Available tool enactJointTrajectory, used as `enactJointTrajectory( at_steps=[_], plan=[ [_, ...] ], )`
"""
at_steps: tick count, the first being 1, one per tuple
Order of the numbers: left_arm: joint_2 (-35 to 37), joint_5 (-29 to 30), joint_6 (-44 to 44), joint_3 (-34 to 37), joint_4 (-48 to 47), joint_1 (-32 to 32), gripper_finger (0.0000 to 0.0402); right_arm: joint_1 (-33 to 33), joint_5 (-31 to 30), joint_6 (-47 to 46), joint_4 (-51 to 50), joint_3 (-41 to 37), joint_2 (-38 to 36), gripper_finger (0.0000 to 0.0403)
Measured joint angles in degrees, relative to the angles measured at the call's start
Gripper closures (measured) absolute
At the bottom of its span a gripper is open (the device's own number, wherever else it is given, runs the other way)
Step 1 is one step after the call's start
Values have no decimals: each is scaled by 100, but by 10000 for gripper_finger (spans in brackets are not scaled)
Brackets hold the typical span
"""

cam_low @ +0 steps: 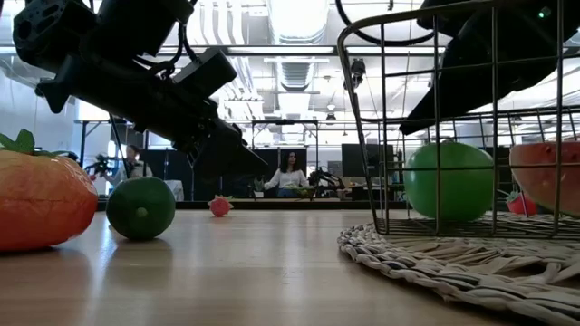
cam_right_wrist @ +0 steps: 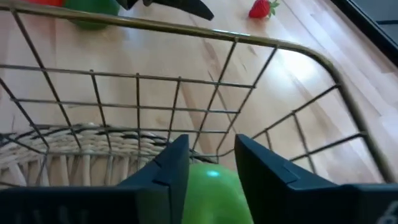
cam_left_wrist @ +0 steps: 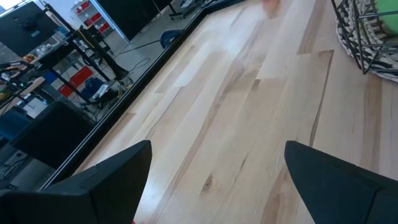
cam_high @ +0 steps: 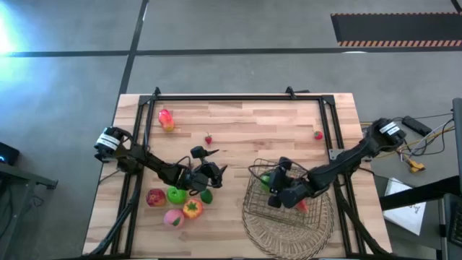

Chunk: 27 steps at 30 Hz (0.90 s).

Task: Build produce basket
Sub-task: Put the top green apple into the wire basket

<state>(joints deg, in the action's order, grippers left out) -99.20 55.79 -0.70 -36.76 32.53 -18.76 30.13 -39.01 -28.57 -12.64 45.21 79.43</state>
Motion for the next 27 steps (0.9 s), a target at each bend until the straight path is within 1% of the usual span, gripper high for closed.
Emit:
enactJointTrajectory(
  at_steps=[4,9,11,13,15,16,20,24,27],
  plan=[
    [0,0,1,-1,-2,0,52,62,-1,4,-378,203,-309,263],
    [0,0,-1,-1,0,-4,52,247,52,1,-829,352,-675,270],
    [0,0,-1,-1,-2,-4,52,353,346,1,-903,354,-800,277],
    [0,0,-1,-1,-2,-4,52,438,847,-70,-982,354,-891,285],
    [0,0,-1,-1,-2,-4,52,494,1320,-342,-1112,355,-928,296],
    [0,0,1,-1,-2,-4,52,515,1452,-532,-1235,357,-933,302],
    [0,-2,1,-4,-2,-4,52,510,1518,-1144,-1751,354,-793,340],
    [0,-16,1,-56,-2,-2,52,467,1796,-1143,-1801,348,-471,383],
    [0,-205,1,-136,-3,1,52,329,2105,-1213,-1915,351,-210,392]
  ],
)
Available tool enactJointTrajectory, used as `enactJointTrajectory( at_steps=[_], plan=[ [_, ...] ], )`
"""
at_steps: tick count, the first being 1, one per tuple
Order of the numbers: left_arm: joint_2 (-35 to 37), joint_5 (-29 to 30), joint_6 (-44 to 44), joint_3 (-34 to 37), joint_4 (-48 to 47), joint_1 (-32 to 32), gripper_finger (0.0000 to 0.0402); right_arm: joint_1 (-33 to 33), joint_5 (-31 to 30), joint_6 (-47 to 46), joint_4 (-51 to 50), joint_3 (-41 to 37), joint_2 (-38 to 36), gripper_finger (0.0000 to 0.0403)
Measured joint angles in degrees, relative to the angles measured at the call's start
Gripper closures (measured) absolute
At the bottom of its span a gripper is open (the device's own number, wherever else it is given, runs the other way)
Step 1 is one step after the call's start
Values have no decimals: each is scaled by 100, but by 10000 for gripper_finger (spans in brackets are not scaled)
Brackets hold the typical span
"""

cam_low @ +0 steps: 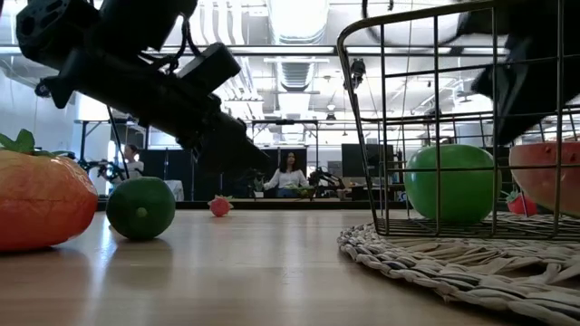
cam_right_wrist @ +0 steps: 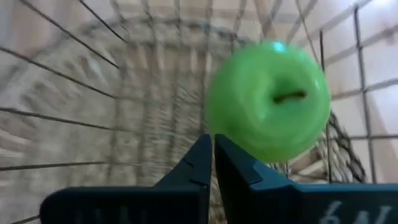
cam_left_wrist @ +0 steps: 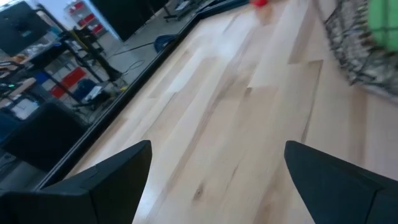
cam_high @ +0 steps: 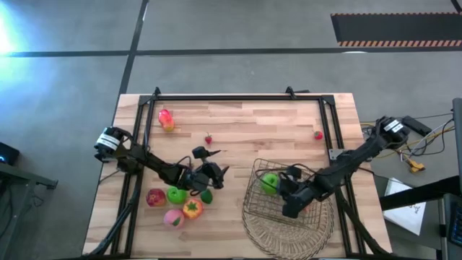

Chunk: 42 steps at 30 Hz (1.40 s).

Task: Build produce basket
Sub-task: Put the top green apple into the wire basket, then put the mango into the wire basket

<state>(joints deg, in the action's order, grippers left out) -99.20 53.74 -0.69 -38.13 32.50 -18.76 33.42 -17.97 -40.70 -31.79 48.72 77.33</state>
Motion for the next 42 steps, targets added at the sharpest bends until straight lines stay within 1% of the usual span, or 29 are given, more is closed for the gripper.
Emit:
enactJointTrajectory(
  at_steps=[4,6,12,15,17,21,24,27,31,34,36,39,42],
  plan=[
    [-42,-486,37,-164,47,-1,52,-118,43,-186,-456,102,289,394],
    [-134,-627,36,-250,170,-1,52,-166,40,-208,-640,174,393,394],
    [-652,-1303,-292,-694,812,-1,52,-285,-45,10,-685,349,520,394],
    [-952,-1729,-329,-1007,816,-1,52,-298,-334,84,-666,388,541,394],
    [-1137,-1904,-461,-1197,806,-5,52,-298,-528,125,-677,408,541,394],
    [-1429,-1982,-618,-1538,798,-9,52,-298,-751,177,-611,415,541,394],
    [-1497,-2060,-632,-1712,711,-12,52,-298,-760,181,-601,415,541,394],
    [-1487,-2153,-630,-1718,719,-12,52,-297,-731,188,-575,415,541,394],
    [-1444,-2154,-664,-1662,718,-12,52,-271,-425,242,-637,415,494,394],
    [-1443,-2154,-798,-1657,627,-25,52,-178,-428,176,-698,415,334,394],
    [-1396,-2154,-865,-1653,407,-32,52,-116,-457,143,-694,415,185,394],
    [-1192,-2144,-872,-1642,-48,-31,52,-17,-686,59,-695,415,-70,394],
    [-876,-1929,-871,-1612,-606,-36,52,134,-1294,77,-664,417,-315,394]
  ],
)
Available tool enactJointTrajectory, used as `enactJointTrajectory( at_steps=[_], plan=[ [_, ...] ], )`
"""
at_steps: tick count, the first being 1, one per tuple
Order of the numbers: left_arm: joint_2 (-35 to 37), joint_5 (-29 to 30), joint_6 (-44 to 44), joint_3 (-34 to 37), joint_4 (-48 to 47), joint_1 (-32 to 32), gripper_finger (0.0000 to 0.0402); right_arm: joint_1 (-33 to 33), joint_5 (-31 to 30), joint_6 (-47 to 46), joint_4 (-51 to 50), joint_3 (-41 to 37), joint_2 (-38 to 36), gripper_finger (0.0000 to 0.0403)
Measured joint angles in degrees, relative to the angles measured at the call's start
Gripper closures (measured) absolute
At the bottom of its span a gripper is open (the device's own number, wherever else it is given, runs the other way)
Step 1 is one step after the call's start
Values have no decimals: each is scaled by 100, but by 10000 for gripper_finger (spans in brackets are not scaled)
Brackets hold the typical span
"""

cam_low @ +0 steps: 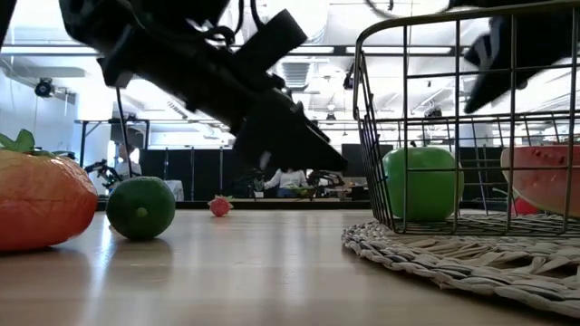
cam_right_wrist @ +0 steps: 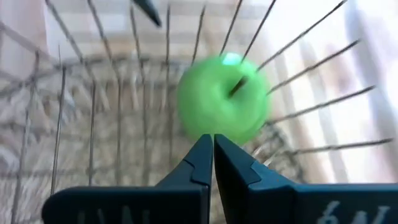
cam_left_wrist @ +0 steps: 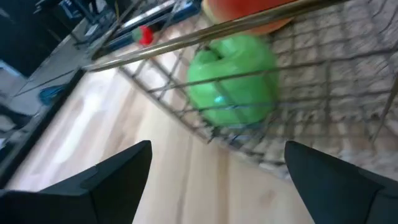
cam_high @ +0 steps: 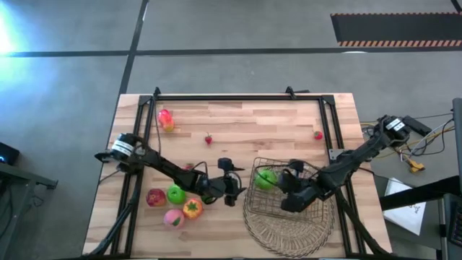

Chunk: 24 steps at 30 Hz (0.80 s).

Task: Build produce basket
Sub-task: Put the mango into the wire basket

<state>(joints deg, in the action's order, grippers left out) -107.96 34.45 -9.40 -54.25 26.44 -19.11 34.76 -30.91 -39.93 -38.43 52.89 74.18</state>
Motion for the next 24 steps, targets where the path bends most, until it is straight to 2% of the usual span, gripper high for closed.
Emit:
enactJointTrajectory(
  at_steps=[4,6,10,12,14,17,21,24],
  plan=[
    [517,426,63,54,-820,-15,52,256,-1269,119,191,24,-194,394],
    [800,797,280,59,-1230,-20,52,361,-1694,550,539,27,-206,394],
    [1557,2205,1411,79,-3027,66,52,402,-1382,2550,1523,26,-153,394],
    [2029,2382,2208,82,-4129,241,52,365,-1369,3336,1942,26,-152,394],
    [2521,2238,3076,84,-5166,494,52,273,-1413,3974,2244,26,-168,394],
    [3151,1499,4072,84,-6367,1062,52,91,-1415,4577,2420,26,-198,394],
    [3678,619,5199,100,-7733,2096,52,-183,-1416,4709,2376,26,-180,394],
    [3907,363,5393,104,-8557,2971,52,-280,-1423,4712,2367,12,-169,394]
  ],
)
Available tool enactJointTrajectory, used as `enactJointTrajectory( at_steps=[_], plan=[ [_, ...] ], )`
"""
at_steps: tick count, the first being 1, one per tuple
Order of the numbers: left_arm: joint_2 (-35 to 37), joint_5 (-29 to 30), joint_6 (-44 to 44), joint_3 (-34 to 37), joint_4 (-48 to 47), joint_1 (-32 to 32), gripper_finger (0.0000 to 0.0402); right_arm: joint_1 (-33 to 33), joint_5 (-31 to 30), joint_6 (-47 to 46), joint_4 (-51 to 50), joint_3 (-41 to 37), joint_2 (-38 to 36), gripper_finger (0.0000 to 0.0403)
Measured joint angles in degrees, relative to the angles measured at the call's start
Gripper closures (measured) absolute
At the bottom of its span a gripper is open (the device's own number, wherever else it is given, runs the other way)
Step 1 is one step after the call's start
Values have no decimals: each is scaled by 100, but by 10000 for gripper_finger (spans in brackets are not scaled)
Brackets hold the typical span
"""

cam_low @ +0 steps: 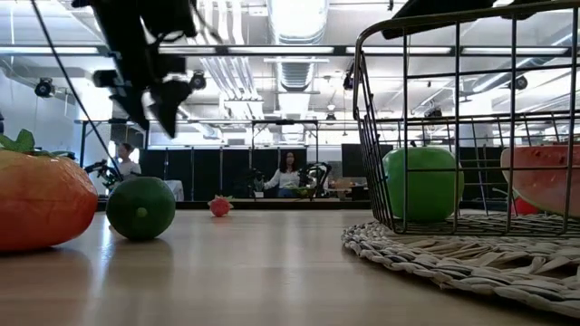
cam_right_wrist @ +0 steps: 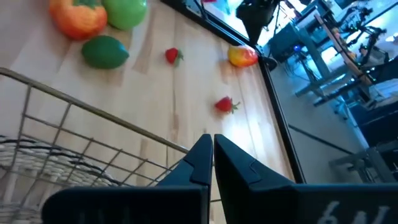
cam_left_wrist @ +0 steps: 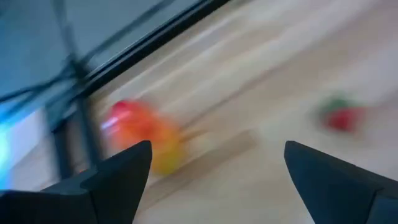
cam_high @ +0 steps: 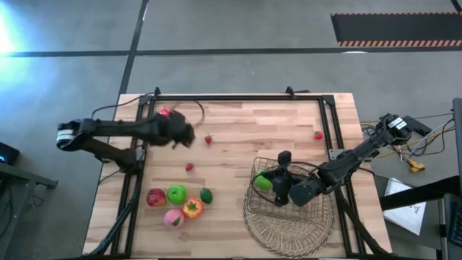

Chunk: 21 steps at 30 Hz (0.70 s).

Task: Build produce basket
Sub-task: Put the mango into the wire basket

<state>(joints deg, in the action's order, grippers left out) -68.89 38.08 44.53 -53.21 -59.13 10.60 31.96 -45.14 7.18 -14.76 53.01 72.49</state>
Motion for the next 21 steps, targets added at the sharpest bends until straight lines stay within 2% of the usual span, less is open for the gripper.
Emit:
enactJointTrajectory(
  at_steps=[3,8,12,18,21],
  plan=[
    [142,-92,-9,4,-367,802,52,-10,3,26,7,-24,0,394],
    [228,-768,-309,27,-282,1743,52,3,0,35,7,-51,0,394],
    [124,-932,-228,123,-71,2082,52,3,4,37,5,-67,0,394],
    [-86,-1319,0,576,988,2409,52,3,4,35,7,-74,0,394],
    [-234,-1317,254,774,1129,2561,52,40,4,34,7,-76,0,394]
  ],
)
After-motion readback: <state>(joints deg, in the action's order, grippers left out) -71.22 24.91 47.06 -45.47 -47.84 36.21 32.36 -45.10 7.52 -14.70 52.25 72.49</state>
